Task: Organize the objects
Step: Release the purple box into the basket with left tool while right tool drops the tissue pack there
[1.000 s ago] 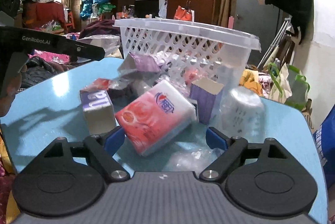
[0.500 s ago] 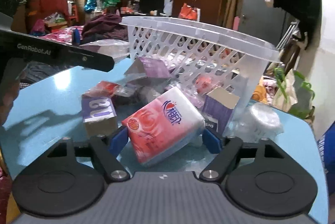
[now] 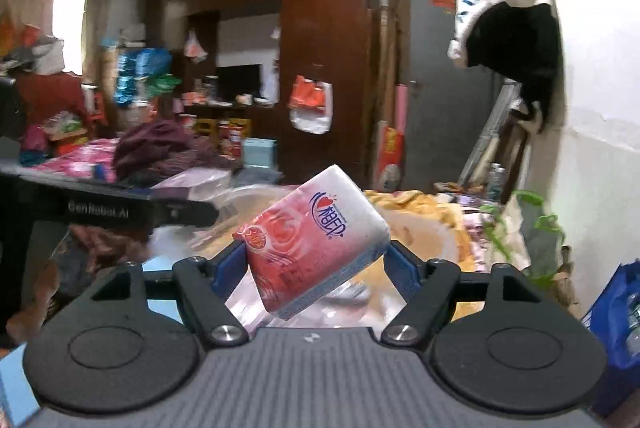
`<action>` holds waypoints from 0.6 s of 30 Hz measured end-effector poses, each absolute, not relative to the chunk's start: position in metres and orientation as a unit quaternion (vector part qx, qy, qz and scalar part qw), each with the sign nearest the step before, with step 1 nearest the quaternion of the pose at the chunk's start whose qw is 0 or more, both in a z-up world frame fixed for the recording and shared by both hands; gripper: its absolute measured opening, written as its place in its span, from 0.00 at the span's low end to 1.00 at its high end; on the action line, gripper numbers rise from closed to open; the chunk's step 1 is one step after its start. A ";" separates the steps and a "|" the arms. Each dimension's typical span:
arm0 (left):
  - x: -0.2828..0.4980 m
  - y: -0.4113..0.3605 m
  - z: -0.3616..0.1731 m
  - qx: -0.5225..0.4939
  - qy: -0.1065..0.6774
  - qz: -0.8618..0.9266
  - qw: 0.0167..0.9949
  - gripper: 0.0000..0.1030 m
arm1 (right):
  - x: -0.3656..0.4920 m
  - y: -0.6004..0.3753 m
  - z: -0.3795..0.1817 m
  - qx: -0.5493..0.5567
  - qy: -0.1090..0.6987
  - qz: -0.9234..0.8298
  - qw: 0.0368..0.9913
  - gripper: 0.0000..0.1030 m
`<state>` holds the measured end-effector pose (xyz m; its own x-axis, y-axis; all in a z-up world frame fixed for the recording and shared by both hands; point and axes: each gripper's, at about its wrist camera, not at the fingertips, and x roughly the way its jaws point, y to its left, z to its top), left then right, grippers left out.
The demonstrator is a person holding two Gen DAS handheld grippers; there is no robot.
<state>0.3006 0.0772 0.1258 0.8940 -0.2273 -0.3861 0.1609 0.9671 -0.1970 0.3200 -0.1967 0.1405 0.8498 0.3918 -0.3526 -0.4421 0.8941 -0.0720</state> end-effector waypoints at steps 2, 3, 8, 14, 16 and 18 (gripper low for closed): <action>0.313 0.078 0.120 -0.089 0.217 -0.101 0.967 0.83 | 0.336 -0.195 0.137 -0.079 0.168 0.205 0.961 0.79; 0.316 0.077 0.117 -0.085 0.221 -0.097 0.967 0.93 | 0.340 -0.195 0.133 -0.081 0.170 0.200 0.961 0.83; 0.296 0.075 0.116 -0.061 0.202 -0.091 0.973 0.97 | 0.321 -0.209 0.125 -0.069 0.167 0.206 0.962 1.00; 0.213 0.077 0.108 -0.047 0.158 -0.102 0.981 0.98 | 0.270 -0.243 0.107 -0.055 0.153 0.234 0.959 1.00; 0.184 0.070 0.087 -0.030 0.174 -0.109 0.978 0.98 | 0.248 -0.254 0.086 -0.064 0.156 0.228 0.959 1.00; 0.159 0.062 0.063 -0.026 0.187 -0.121 0.975 0.97 | 0.239 -0.263 0.063 -0.063 0.176 0.213 0.959 1.00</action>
<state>0.1587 0.0623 0.0635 0.9012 -0.2454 -0.3572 0.2257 0.9694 -0.0964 0.2385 -0.2626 0.0628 0.8477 0.3854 -0.3644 -0.4299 0.9017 -0.0463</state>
